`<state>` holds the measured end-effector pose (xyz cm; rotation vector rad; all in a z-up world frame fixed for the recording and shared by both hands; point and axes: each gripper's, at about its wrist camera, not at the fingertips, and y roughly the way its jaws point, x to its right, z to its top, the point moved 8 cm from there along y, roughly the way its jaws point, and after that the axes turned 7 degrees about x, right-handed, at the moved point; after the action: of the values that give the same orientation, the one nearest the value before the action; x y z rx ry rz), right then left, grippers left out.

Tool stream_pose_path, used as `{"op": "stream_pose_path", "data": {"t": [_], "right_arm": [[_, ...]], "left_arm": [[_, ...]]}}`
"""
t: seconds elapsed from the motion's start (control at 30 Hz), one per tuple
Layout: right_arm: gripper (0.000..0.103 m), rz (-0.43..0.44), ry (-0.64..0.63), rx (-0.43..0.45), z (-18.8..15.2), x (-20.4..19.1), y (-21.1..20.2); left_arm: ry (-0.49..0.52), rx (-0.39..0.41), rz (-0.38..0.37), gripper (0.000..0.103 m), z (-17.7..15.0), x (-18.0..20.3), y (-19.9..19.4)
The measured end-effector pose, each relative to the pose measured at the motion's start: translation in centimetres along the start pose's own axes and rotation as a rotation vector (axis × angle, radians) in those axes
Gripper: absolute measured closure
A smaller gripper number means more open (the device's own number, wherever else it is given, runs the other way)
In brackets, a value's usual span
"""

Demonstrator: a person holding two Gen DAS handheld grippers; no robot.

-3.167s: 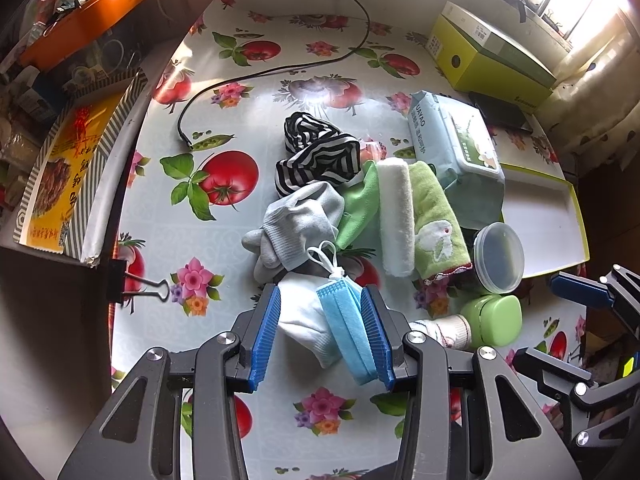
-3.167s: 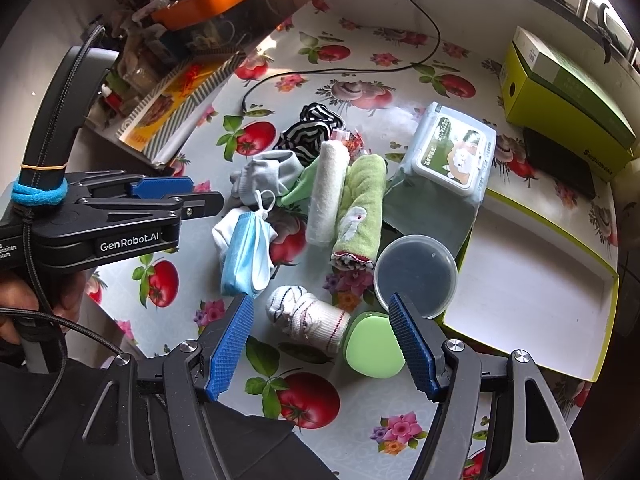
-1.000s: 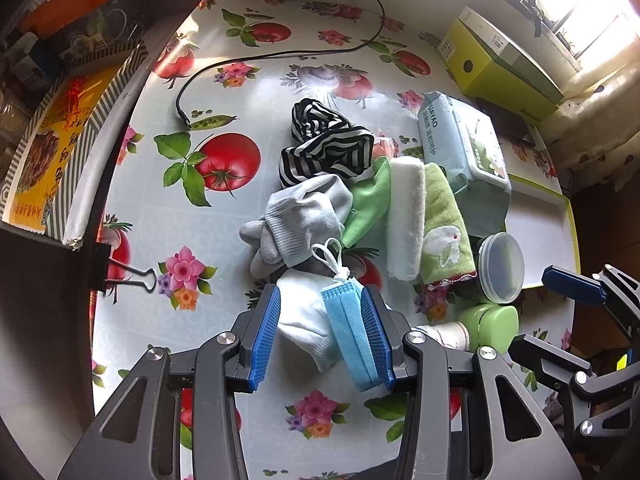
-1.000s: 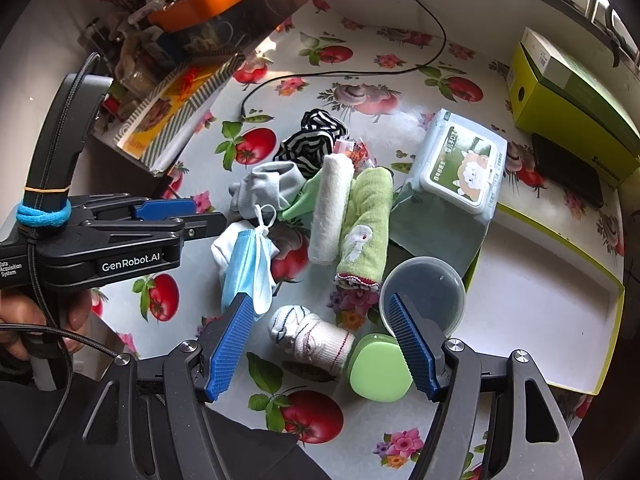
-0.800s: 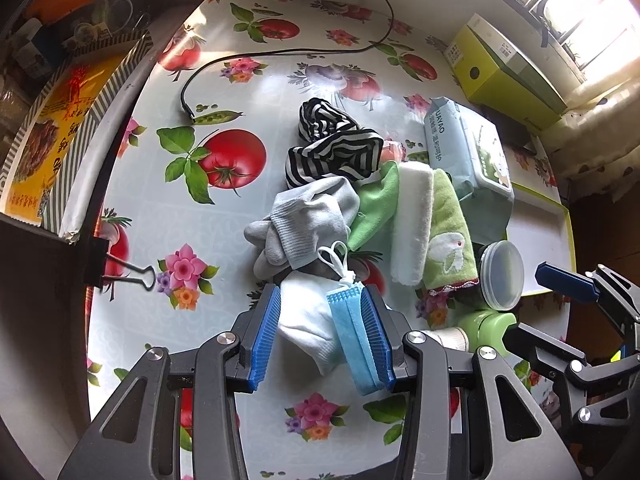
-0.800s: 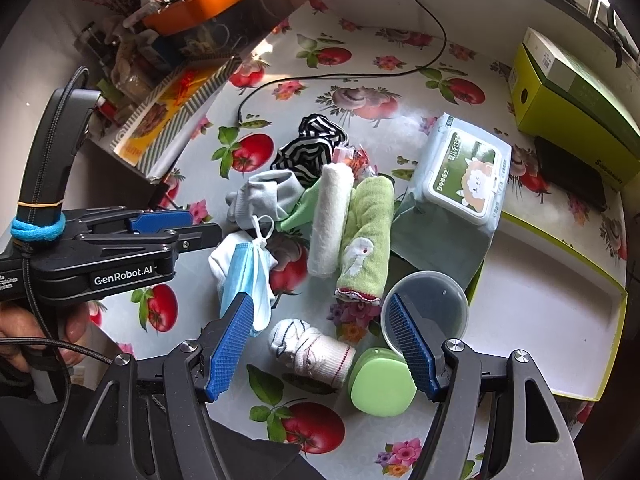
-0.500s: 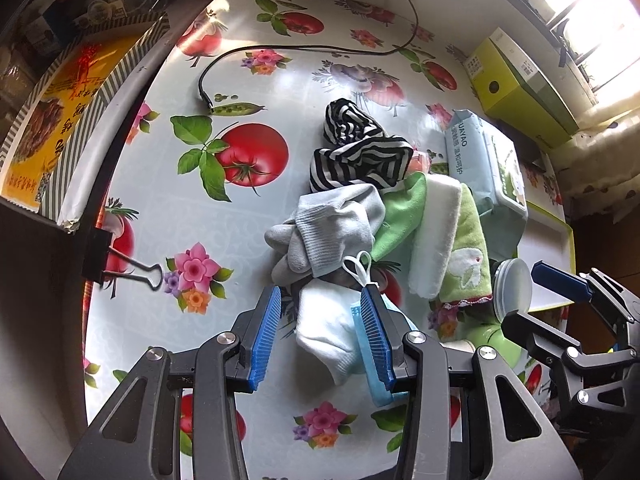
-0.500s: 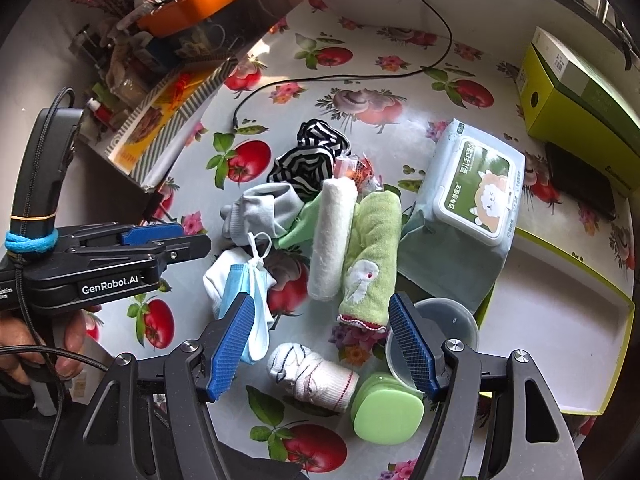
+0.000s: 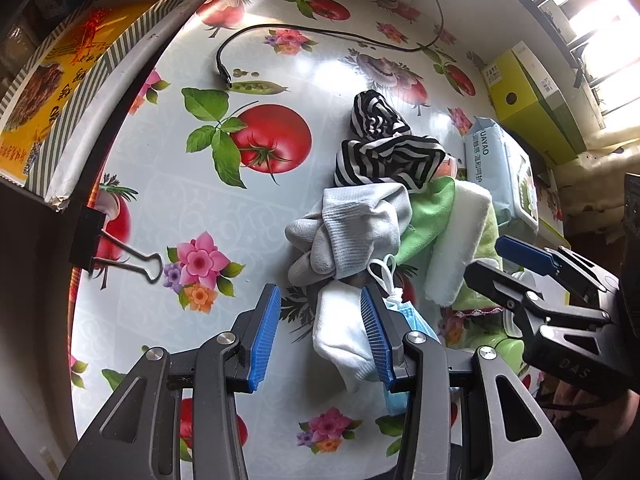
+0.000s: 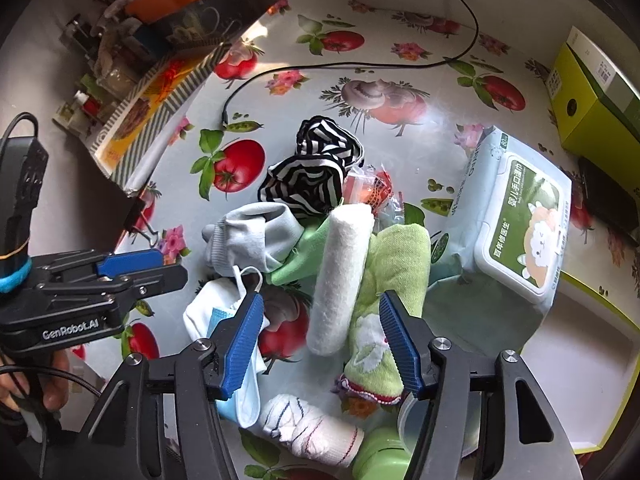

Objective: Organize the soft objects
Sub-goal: 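Reach the right gripper down and grasp the white rolled towel, then grasp the blue face mask with the left gripper while the right lifts the towel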

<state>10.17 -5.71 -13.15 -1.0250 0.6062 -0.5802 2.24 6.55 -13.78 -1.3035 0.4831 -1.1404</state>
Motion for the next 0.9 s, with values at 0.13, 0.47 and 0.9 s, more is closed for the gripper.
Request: {"op": "stream_pose_path", "data": {"t": [0.13, 0.47, 0.9], "right_arm": [[0.055, 0.002, 0.002, -0.021, 0.3, 0.3, 1.5], [0.088, 0.038, 0.035, 0.001, 0.4, 1.1, 0.9], [0.088, 0.042, 0.074, 0.131, -0.9, 2.1, -6.6]], "left_arm": [[-0.005, -0.016, -0.016, 0.06, -0.6, 0.2, 0.2], [0.008, -0.037, -0.056, 0.06, -1.2, 1.7, 0.2], [0.073, -0.126, -0.132, 0.06, -3.7, 6.4, 0.4]]}}
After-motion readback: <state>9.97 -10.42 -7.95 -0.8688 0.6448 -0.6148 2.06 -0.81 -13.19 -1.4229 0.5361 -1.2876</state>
